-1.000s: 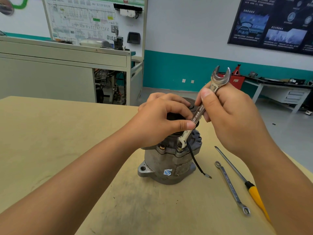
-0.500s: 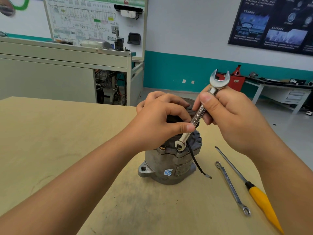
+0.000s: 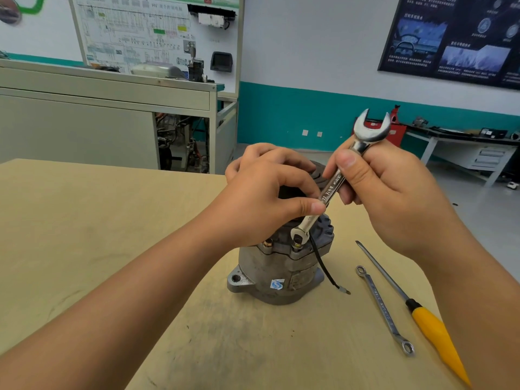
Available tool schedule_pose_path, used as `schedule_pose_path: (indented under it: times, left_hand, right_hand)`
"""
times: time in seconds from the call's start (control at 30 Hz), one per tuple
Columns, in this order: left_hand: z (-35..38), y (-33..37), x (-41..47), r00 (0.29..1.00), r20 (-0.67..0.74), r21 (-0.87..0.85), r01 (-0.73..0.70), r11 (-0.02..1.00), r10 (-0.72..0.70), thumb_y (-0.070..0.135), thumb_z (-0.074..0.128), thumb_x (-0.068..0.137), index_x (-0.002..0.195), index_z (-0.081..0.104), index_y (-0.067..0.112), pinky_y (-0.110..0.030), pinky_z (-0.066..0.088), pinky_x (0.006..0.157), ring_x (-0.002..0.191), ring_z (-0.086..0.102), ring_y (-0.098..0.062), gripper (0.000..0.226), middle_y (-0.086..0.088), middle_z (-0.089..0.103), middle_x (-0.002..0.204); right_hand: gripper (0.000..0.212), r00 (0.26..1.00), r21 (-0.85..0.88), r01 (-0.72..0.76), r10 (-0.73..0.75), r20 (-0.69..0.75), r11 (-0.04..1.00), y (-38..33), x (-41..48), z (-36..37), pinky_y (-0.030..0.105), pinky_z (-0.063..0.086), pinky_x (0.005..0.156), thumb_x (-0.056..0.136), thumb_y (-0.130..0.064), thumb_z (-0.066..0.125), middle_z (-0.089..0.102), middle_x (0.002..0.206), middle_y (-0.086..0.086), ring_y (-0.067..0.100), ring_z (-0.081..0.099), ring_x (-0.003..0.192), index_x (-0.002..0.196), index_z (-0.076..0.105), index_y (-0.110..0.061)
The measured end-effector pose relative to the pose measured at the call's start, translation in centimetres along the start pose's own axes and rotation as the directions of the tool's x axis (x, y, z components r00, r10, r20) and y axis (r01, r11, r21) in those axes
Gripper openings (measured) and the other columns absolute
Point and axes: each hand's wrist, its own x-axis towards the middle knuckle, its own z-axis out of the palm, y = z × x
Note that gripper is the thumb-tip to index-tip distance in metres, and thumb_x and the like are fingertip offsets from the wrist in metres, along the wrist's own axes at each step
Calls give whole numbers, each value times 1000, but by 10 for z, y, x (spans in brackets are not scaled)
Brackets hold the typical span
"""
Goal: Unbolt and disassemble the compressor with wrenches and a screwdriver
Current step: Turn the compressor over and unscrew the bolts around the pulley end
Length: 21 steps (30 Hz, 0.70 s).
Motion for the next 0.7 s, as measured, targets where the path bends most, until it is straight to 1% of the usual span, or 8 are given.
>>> schedule_pose_path:
  times: [0.13,0.27,0.33,0.37,0.43,0.53,0.6,0.7]
  left_hand:
    - [1,-1,-1,1000,5,17,2,1000,-2,44,70,75,65,51,55,-48,22,108,120,26,-5,24,36,46,101]
    - [1,-1,-1,1000,20,11,-5,1000,5,44,70,75,65,52,54,-49,22,108,120,25,-4,23,37,45,102]
    - [0,-1,0,999,32,12,-16,1000,15,50,67,73,68,54,54,-49,21,108,121,25,-5,15,38,44,104]
    - [-1,0,1,999,42,7,-18,1000,18,55,64,71,73,55,55,-50,21,108,122,24,-5,9,38,44,105]
    - [-1,2,2,999,37,-18,-34,999,35,62,53,66,84,58,55,-49,21,108,123,25,-7,20,38,44,107]
    - [0,6,7,999,-9,-53,-53,997,52,63,51,65,87,58,56,-48,22,109,124,28,-8,24,34,48,111]
    - [-1,4,13,999,-6,-68,-44,997,43,58,57,72,90,66,48,-41,26,108,123,34,-6,22,29,51,114]
    - [-6,-2,21,996,83,-207,1,978,17,30,69,83,96,75,22,-15,40,92,105,51,4,16,16,58,114]
  right_hand:
    - [25,1000,3,-11,11,6,1000,2,-1,2,23,42,58,92,-40,35,57,72,-7,6,53,65,77,54,-34]
    - [25,1000,4,1,-1,8,1000,3,-1,1,21,42,58,94,-38,36,57,74,-6,5,53,65,78,55,-33]
    - [26,999,15,3,-3,39,1000,3,1,-2,18,42,57,94,-37,37,58,73,-4,4,53,63,80,57,-29]
    - [27,998,29,0,-2,59,1000,2,2,-4,16,42,56,94,-37,38,58,71,-3,4,53,62,81,59,-27]
    - [31,995,69,-9,2,99,998,1,6,-7,14,41,57,95,-40,42,55,62,1,4,52,59,82,63,-22]
    - [32,989,171,-68,44,141,983,-1,12,-7,23,46,66,88,-38,41,46,46,-2,8,45,50,80,65,-17]
    - [30,985,209,-127,99,141,970,-1,15,-6,23,48,64,92,-32,41,45,44,-4,11,43,49,79,64,-17]
    - [31,977,198,-188,162,141,962,1,20,-3,15,40,52,100,-24,39,47,46,-6,3,41,48,80,63,-16]
